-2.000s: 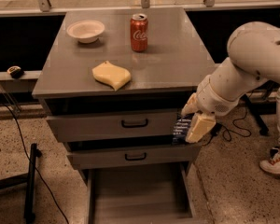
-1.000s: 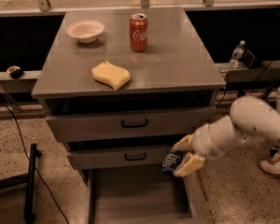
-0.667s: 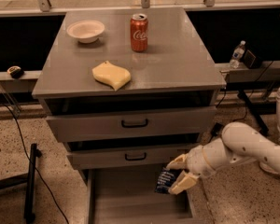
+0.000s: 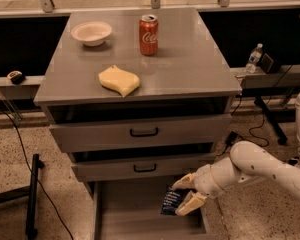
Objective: Place rxbar blueberry into bottom drawer
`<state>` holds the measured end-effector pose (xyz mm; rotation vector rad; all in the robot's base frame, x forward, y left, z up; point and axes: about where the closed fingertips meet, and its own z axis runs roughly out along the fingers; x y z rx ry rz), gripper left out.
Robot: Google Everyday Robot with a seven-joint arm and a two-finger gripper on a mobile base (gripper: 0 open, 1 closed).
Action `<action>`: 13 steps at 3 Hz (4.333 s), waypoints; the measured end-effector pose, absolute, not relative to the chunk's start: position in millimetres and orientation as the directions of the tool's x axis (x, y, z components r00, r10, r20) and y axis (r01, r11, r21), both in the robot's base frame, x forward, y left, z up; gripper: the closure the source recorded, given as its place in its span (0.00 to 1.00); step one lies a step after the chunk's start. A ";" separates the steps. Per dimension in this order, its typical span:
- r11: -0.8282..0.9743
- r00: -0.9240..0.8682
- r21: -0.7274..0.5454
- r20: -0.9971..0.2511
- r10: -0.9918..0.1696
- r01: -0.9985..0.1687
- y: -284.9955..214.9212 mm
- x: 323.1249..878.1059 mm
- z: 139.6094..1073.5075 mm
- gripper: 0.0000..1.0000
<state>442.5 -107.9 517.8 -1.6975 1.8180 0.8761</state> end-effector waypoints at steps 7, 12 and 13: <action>0.048 -0.069 0.051 -0.792 -0.607 -0.998 -37.9 496.2 240.2 1.00; -0.005 -0.087 0.105 -0.847 -0.524 -0.994 37.0 458.9 165.8 0.05; -0.024 -0.057 0.077 -0.879 -0.473 -0.997 35.0 456.7 205.8 0.00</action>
Offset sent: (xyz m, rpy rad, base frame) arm 0.0956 0.0050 -0.1595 -0.0466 -0.2247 -0.4803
